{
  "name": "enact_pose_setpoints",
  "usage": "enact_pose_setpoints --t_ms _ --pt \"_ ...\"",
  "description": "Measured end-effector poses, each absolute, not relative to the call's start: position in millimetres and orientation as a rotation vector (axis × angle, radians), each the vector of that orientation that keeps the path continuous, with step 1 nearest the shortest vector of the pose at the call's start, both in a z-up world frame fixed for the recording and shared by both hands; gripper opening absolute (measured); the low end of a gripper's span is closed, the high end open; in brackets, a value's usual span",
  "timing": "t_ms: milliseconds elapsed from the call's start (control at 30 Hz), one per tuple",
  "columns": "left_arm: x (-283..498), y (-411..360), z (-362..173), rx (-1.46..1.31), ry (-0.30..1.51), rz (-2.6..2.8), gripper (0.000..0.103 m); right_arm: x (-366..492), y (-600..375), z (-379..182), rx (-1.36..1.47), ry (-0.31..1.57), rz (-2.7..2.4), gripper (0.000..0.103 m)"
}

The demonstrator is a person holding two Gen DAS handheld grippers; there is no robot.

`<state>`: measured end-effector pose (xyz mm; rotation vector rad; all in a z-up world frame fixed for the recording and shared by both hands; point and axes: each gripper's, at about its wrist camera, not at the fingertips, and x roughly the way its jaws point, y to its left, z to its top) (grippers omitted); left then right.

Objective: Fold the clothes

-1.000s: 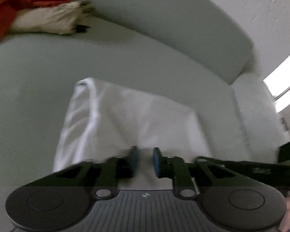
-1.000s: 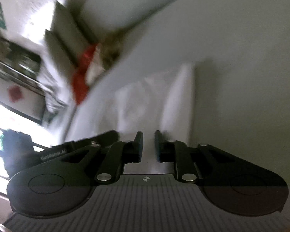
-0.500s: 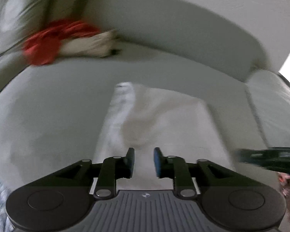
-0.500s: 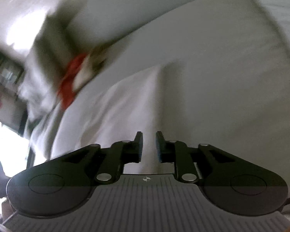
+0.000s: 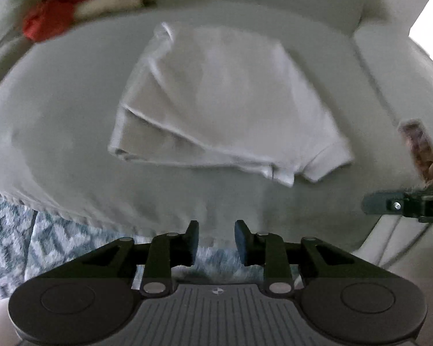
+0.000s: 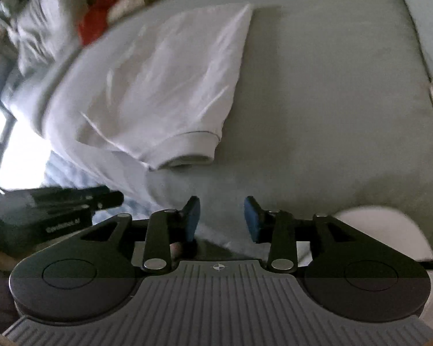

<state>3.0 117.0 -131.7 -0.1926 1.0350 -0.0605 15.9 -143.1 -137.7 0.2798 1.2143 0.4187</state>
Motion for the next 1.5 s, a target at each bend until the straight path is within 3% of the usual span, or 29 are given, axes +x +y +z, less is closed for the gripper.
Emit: enact_pose_setpoints --t_ms 33,67,133,300,400,700,933,1200,1367,1500 --pt "0.7 129.6 -122.2 -0.249 0.969 -0.057 0.053 13.5 -152.9 -134.2 0.331 1.197 0.425 0.053" --pt "0.2 141.9 -114.9 -0.301 0.911 -0.044 0.057 14.3 -161.7 -131.7 0.380 1.182 0.421 0.066" --pt "4.1 171.1 -106.7 -0.407 0.812 0.016 0.064 19.7 -178.1 -128.0 0.473 1.151 0.403 0.073" --pt "38.1 239.3 -127.3 -0.683 0.785 0.087 0.063 45.9 -198.7 -138.3 0.677 1.103 0.379 0.073" --pt "60.9 258.2 -146.2 -0.823 0.825 0.040 0.063 61.8 -198.0 -150.7 0.759 1.088 0.376 0.068" --pt "86.9 253.5 -167.0 -0.795 0.913 -0.079 0.064 109.8 -169.6 -183.0 0.801 1.080 0.386 0.062" --pt "107.0 244.6 -178.2 -0.795 0.991 -0.203 0.065 121.9 -170.5 -203.3 0.822 1.096 0.403 0.044" --pt "133.0 239.3 -194.8 -0.847 1.015 -0.290 0.065 163.3 -168.9 -224.7 0.924 1.097 0.418 0.047" --pt "135.0 245.6 -206.9 -0.943 0.981 -0.320 0.058 196.0 -162.5 -240.6 1.017 1.074 0.454 0.046" --pt "138.2 253.3 -222.6 -1.040 0.962 -0.285 0.028 215.4 -146.3 -249.9 1.023 1.020 0.459 0.040"
